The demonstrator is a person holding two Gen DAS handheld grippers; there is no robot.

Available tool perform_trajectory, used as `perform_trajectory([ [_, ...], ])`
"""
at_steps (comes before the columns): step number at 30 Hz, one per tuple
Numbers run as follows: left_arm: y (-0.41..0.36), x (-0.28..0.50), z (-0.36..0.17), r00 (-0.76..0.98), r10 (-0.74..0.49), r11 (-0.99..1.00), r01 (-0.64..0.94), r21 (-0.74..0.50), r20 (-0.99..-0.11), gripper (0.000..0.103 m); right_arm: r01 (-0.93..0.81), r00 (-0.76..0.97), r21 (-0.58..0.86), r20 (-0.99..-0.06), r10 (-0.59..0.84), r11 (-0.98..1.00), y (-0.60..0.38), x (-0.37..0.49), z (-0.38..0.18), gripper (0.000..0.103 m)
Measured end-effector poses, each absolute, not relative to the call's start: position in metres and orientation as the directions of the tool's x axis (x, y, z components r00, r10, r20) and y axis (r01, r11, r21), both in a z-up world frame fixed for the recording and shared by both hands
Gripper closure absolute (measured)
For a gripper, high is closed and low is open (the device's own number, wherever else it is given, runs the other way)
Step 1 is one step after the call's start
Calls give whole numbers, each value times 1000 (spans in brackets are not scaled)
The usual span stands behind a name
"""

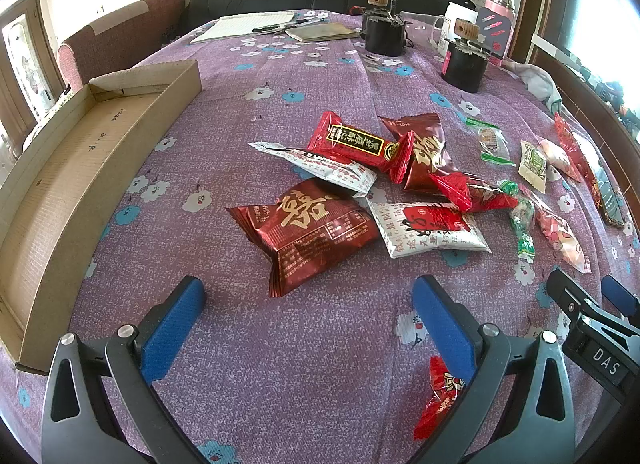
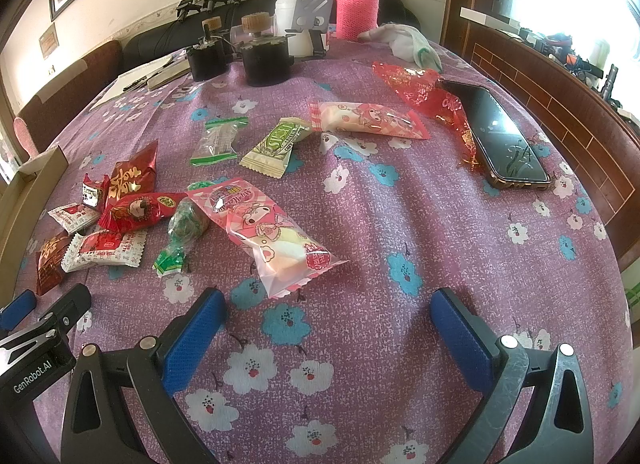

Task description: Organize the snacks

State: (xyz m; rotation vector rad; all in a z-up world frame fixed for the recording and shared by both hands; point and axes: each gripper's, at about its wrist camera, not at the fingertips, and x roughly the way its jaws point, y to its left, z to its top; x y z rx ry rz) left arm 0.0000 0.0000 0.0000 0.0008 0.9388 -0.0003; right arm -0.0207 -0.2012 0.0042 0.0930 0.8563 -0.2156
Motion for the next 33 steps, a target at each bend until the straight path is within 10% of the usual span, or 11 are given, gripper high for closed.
perform_trajectory([
  [33,22,-28,27,584,-121,990,124,-59,-803,0,227,601,-60,-777,-188,972,-191,-38,7,0],
])
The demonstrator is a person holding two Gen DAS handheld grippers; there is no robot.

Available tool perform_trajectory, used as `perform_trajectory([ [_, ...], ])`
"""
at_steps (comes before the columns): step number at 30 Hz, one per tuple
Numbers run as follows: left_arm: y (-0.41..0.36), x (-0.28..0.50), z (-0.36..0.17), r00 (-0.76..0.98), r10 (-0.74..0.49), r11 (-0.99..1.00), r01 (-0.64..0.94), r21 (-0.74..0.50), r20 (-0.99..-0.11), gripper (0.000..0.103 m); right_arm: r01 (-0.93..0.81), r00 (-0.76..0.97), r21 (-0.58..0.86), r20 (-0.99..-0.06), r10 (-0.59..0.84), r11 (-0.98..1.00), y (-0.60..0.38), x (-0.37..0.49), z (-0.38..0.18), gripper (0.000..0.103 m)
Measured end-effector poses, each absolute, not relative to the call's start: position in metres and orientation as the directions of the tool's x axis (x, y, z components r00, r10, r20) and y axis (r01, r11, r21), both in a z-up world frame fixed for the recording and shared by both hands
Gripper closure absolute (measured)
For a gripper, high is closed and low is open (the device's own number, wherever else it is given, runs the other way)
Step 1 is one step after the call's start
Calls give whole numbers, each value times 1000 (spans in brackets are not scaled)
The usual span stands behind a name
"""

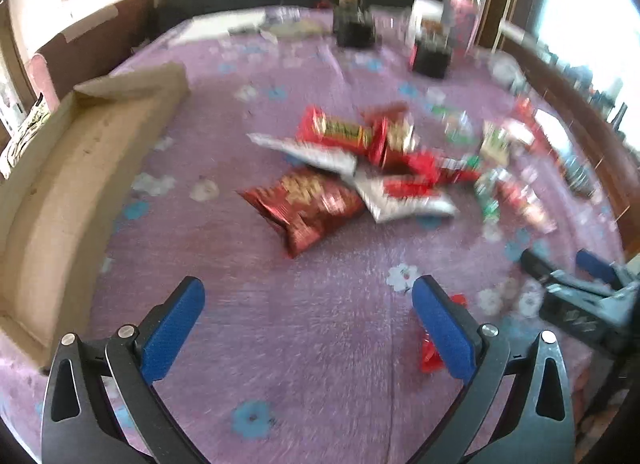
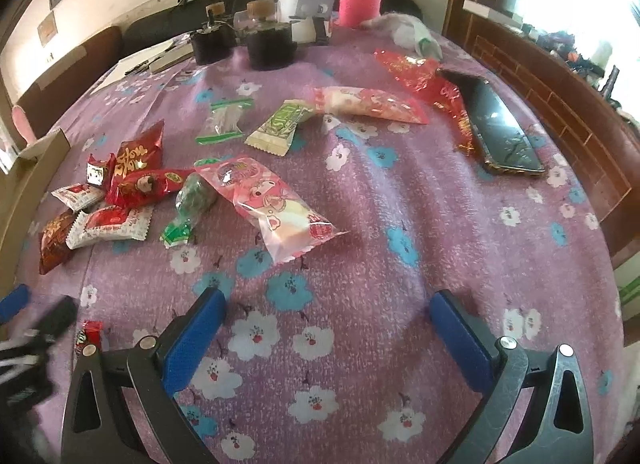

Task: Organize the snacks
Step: 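Move both tools down toward the scattered snacks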

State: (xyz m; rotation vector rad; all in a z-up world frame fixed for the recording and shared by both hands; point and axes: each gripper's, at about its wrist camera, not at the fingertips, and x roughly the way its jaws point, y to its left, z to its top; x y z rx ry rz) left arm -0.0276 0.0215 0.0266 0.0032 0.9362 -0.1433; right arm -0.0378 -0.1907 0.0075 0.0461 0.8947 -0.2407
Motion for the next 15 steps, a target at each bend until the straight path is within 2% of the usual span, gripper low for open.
perform_trajectory([
  [5,63,-69,86,737,-212,977,148,-152,-642,0,214,742,28,-655,-144,976,-188,-74,43,2],
  [7,83,-88,114,806,-202,978,140,-152,-556,0,200,818,58,-559,-134,978,-186,-97,74,2],
  [11,119,-106,171,832,-222,974,166,-153,-508,0,173,936,24,-314,-157,985,-173,-150,153,0],
  [15,160,-128,255,906,-197,976,148,-158,-375,0,106,973,45,-209,-94,993,-174,-170,232,0],
])
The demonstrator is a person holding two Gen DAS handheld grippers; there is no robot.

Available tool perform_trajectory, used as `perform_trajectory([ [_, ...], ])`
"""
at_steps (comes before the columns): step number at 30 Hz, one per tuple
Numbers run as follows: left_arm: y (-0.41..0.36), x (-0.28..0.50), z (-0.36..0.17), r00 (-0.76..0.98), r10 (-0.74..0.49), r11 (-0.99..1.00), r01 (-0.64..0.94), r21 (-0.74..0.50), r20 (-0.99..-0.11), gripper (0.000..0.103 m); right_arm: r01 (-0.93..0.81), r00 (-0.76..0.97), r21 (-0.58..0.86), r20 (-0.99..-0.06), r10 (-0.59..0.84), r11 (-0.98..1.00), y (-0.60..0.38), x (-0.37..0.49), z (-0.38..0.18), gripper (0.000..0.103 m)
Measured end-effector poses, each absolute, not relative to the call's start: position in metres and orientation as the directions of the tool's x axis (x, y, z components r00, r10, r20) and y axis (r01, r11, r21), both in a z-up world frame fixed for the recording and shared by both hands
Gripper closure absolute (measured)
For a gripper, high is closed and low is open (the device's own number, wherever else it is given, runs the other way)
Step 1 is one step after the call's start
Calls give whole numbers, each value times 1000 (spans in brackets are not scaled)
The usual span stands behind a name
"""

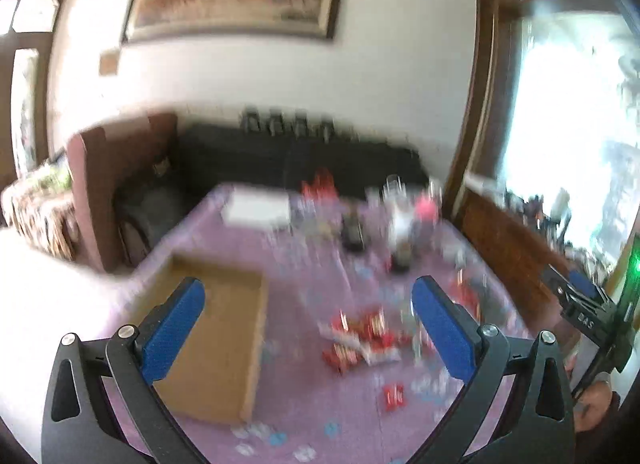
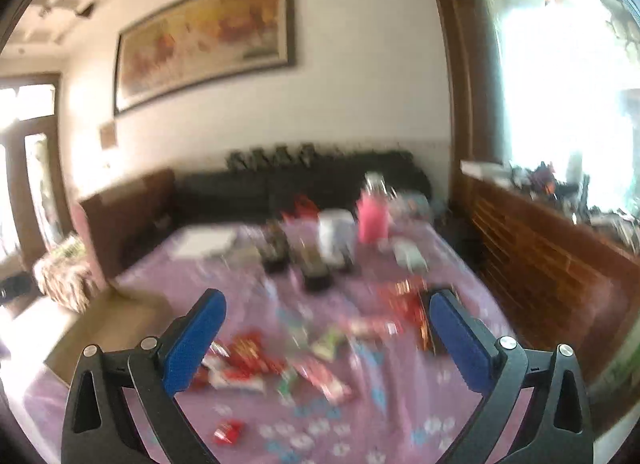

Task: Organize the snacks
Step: 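Move both tools down toward the scattered snacks, then grasp the small red candy with the right tool while the left grasps the dark red gold-printed bag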

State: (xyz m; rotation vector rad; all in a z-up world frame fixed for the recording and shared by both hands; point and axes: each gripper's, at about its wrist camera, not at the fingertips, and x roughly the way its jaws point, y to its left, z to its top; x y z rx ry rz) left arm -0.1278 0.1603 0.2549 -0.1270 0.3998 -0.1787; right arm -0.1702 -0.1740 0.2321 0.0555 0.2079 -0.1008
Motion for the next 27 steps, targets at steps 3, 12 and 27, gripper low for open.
perform_trajectory([
  [3,184,-123,318,946,-91,993,63,-100,-310,0,39,989,21,-143,-36,999,-168,-174,283,0],
  [12,213,-63,286,901,-230,961,150,-234,-367,0,-149,876,182,-432,215,972,-149,-94,225,0],
  [27,85,-6,82,560,-372,922,311,-228,-740,0,-183,647,98,-737,195,978,-92,-58,26,36],
])
